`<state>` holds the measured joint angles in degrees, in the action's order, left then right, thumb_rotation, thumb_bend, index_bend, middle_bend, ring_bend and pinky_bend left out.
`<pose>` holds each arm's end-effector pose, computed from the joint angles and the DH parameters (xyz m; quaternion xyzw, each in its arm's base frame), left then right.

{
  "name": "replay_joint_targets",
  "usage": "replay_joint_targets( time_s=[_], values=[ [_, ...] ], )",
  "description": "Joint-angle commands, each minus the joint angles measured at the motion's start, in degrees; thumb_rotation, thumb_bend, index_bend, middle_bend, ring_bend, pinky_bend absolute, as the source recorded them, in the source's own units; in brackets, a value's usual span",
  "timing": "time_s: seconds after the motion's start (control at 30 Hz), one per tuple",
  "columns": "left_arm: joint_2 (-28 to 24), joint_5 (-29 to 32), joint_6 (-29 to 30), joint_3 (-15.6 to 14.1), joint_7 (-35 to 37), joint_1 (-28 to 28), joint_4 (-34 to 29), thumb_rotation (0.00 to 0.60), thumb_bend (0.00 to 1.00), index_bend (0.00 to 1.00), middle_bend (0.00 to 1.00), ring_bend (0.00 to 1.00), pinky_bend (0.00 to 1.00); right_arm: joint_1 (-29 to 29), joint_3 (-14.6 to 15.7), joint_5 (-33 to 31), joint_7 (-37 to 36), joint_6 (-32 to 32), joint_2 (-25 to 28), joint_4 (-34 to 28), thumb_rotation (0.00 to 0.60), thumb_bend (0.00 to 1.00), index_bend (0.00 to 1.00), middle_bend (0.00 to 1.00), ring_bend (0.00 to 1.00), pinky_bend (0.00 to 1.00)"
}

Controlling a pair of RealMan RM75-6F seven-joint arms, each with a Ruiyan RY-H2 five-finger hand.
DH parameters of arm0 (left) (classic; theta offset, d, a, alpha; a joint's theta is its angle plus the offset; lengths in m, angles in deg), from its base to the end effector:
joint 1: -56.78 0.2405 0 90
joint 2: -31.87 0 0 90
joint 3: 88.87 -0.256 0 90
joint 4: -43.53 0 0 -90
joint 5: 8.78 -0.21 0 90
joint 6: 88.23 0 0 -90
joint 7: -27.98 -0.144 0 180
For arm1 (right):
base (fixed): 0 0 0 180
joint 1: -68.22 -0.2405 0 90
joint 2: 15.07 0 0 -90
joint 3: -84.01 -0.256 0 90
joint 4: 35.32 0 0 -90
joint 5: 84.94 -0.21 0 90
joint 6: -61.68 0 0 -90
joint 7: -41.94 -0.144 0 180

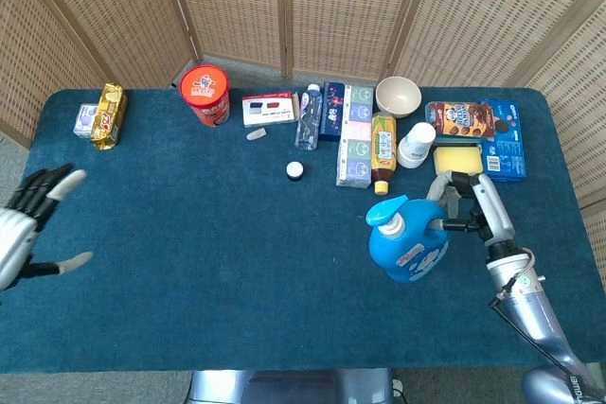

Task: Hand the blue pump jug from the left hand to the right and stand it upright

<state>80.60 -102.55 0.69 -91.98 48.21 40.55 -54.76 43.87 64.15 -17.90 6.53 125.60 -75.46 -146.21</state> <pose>-0.2561 0.2121 0.2201 -0.6381 -0.3728 -0.4931 0.4590 -0.1760 -0.3045 0.1538 0.4070 -0.6237 0.6103 0.2698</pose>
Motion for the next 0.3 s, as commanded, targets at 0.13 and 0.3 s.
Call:
replay_joint_targets(
  time_s=[0.13,0.3],
  values=[
    [1.41,1.55,5.66,-2.03,3.67,7.16,4.88,0.6,0.0,0.0,0.0,0.0,0.0,0.74,-0.33,-0.06,0.0,0.84,0.44,-0.72,0.6,0.35,0.82,0.88,0.64,0.77],
    [2.08,3.68,6.25,-1.89,5.83,9.92,7.21,0.6,0.0,0.0,0.0,0.0,0.0,1.27,-0.39,-0.1,0.23,1.34,0.6,-1.2,0.6,0.35,0.82,0.88,0.64,0.77]
  ],
)
